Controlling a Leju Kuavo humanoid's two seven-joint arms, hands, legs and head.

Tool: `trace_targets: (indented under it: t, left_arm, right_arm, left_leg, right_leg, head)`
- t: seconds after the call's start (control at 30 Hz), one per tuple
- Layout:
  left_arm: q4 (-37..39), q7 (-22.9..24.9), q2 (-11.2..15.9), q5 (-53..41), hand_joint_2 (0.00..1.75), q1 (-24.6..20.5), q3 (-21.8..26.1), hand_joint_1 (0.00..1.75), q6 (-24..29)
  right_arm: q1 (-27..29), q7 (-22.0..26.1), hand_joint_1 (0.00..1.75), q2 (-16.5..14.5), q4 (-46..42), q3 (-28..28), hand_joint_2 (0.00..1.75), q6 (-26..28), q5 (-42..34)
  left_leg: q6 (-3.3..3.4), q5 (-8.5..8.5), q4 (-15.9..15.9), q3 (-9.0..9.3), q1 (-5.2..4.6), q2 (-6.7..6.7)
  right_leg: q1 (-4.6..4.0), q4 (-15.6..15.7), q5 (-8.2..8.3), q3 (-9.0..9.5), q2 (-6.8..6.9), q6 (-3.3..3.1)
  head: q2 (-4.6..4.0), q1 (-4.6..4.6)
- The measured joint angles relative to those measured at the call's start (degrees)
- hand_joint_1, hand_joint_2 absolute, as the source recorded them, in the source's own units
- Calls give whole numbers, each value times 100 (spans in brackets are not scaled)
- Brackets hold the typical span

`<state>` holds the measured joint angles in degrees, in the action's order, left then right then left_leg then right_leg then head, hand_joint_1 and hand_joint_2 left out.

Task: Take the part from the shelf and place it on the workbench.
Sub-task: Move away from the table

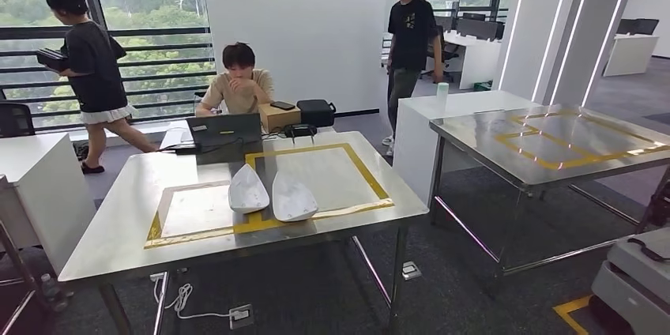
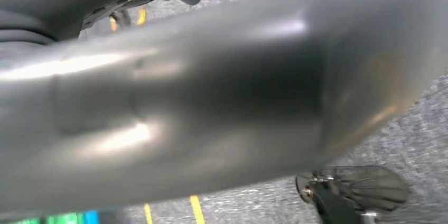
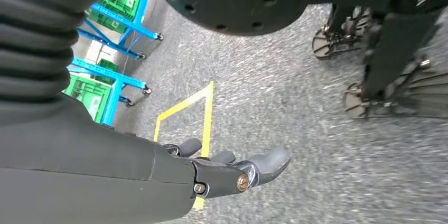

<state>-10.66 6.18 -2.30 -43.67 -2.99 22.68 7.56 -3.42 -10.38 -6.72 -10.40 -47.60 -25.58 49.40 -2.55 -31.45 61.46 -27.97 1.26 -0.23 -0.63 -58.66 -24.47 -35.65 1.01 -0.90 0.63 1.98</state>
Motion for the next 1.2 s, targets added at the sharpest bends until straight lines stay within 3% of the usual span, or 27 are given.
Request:
trace_targets:
  t: [0.03,0.07,0.13,0.17,0.2,0.27,0.3,0.33,0.37,0.43,0.5,0.57,0.63,0.67,0.7,0.77,0.8,0.83,0.87,0.9,0.93,0.97,1.03,1.07,1.13,1.17,1.2]
  left_arm:
    - [-1,-1,-1,-20,0,-8,-5,0,-7]
    - [0,-2,3,-42,0,-8,-10,0,-15]
    - [5,-6,5,-67,0,-15,-18,0,-26]
    - [6,-14,6,-70,0,-22,-19,0,-28]
    - [5,-32,8,-70,0,-31,-19,0,-28]
    - [2,-80,14,-81,0,-46,-19,0,-31]
    - [2,-102,16,-100,0,-51,-21,0,-34]
    - [3,-114,17,-121,0,-56,-27,0,-38]
    - [3,-121,15,-143,0,-62,-36,0,-42]
    - [3,-123,8,-163,0,-74,-52,0,-44]
    - [1,-121,-8,-168,0,-87,-57,0,-44]
    - [-1,-113,-19,-174,0,-102,-58,0,-44]
    - [3,-92,-20,-197,0,-98,-58,0,-44]
    - [5,-80,-21,-213,0,-86,-59,0,-44]
    - [9,-73,-21,-227,0,-72,-60,0,-44]
    - [13,-62,-18,-244,0,-55,-60,0,-44]
    - [14,-56,-14,-247,0,-51,-60,0,-44]
    - [15,-47,-8,-247,0,-48,-60,0,-44]
    - [15,-43,-4,-243,0,-43,-60,0,-43]
    - [14,-39,3,-233,0,-37,-60,0,-42]
    - [13,-38,8,-222,0,-32,-60,0,-39]
    - [12,-35,11,-213,0,-31,-60,0,-35]
    - [11,-22,17,-206,0,-24,-60,0,-14]
    - [13,-14,20,-206,0,-15,-60,0,-3]
    - [22,-4,21,-208,0,10,-60,0,10]
    - [26,-3,20,-209,0,15,-60,0,11]
    - [30,-2,21,-209,0,15,-60,0,11]
  right_arm:
    - [4,6,0,16,-4,-10,175,0,-14]
    - [6,13,0,20,-4,-18,175,0,-19]
    - [14,21,0,24,-4,-23,175,1,-9]
    - [21,31,0,23,-4,-22,175,1,1]
    - [28,64,0,19,-3,-23,175,-4,12]
    - [31,194,0,8,-3,-22,175,-14,33]
    - [29,275,0,3,-3,-22,175,-18,42]
    - [26,337,0,1,-3,-22,175,-18,52]
    - [24,382,0,-1,-3,-22,175,-13,65]
    - [19,407,0,-2,-3,-22,175,-4,94]
    - [1,369,0,-5,-3,-22,175,-2,127]
    - [-16,307,0,-20,-3,-22,175,-2,147]
    - [-16,255,0,-41,-3,-22,175,-1,142]
    - [-16,235,0,-50,-3,-22,175,-1,134]
    - [-14,225,0,-57,-3,-22,175,0,126]
    - [-12,212,0,-63,-3,-22,175,1,113]
    - [-11,189,0,-64,-3,-22,175,1,111]
    - [-10,155,0,-65,-3,-22,175,1,112]
    - [-8,111,0,-66,-3,-22,175,1,115]
    - [-6,73,0,-67,-3,-22,175,1,117]
    - [-3,56,0,-69,-3,-22,175,1,119]
    - [3,56,0,-70,-4,-23,175,1,116]
    - [11,101,0,-78,-7,-24,175,1,106]
    - [14,124,0,-82,-7,-24,175,1,103]
    - [25,151,0,-92,-7,-24,175,1,102]
    - [32,154,0,-99,-7,-24,175,1,102]
    - [40,161,0,-110,-7,-24,175,1,102]
  left_leg:
    - [45,-118,-225,136,-21,-7]
    - [120,-133,-301,163,-54,-7]
    - [264,-37,-287,70,-79,28]
    - [325,23,-293,15,-81,45]
    - [379,94,-299,-65,-83,60]
    - [432,237,-292,-246,-106,73]
    - [442,312,-285,-341,-123,77]
    - [444,385,-274,-433,-138,81]
    - [442,456,-259,-528,-148,83]
    - [426,589,-232,-701,-153,82]
    - [378,710,-229,-806,-159,82]
    - [310,831,-264,-841,-150,90]
    - [242,884,-286,-866,-134,85]
    - [209,785,-228,-904,-131,71]
    - [178,573,-65,-963,-126,56]
    - [124,-15,561,-1110,-111,38]
    - [102,-212,912,-1156,-103,38]
    - [83,-270,1162,-1152,-95,38]
    - [68,-200,1250,-1077,-84,39]
    - [55,-54,1141,-910,-69,39]
    - [42,75,850,-649,-52,40]
    - [27,97,450,-335,-44,37]
    - [69,-10,-186,86,-56,19]
    - [109,-68,-319,140,-76,9]
    - [225,-9,-349,62,-93,16]
    - [288,40,-353,20,-96,27]
    - [349,97,-361,-27,-92,39]
  right_leg:
    - [4,-30,39,-25,-1,36]
    - [14,-40,83,-34,-2,72]
    - [50,-63,103,-76,-24,144]
    - [64,-146,-11,-124,-39,175]
    - [73,-357,-251,-205,-52,197]
    - [79,-1036,-839,-382,-61,209]
    - [79,-1376,-1020,-434,-63,202]
    - [75,-1563,-1035,-409,-65,186]
    - [64,-1580,-932,-299,-68,163]
    - [31,-1054,-646,199,-72,106]
    - [-14,-248,-650,753,-75,46]
    - [-56,148,-728,927,-77,0]
    - [-48,206,-613,855,-63,-58]
    - [-34,231,-541,813,-52,-96]
    - [-18,253,-466,756,-41,-128]
    - [-13,253,-335,602,-31,-159]
    - [-12,244,-269,512,-26,-156]
    - [-10,232,-203,415,-19,-145]
    - [-5,213,-140,312,-12,-131]
    - [3,185,-80,209,-7,-112]
    - [11,144,-27,112,-6,-87]
    - [13,98,17,22,-5,-57]
    - [13,26,103,-86,-2,6]
    - [13,15,149,-110,0,33]
    - [35,4,200,-141,-14,95]
    - [45,-62,119,-184,-26,128]
    - [54,-233,-65,-260,-42,158]
  head:
    - [0,-2]
    - [0,-4]
    - [-1,-3]
    - [-2,-3]
    - [-2,-4]
    - [-2,-8]
    - [-2,-8]
    - [-2,-8]
    - [-2,-9]
    - [-2,-10]
    - [-1,-11]
    - [-1,-11]
    - [-2,-10]
    - [-2,-7]
    - [-2,-2]
    - [-2,4]
    - [-2,4]
    - [-2,4]
    - [-2,4]
    - [-2,4]
    - [-2,3]
    - [-2,3]
    - [-2,0]
    - [-2,-2]
    - [-3,-4]
    - [-2,-6]
    - [-2,-8]
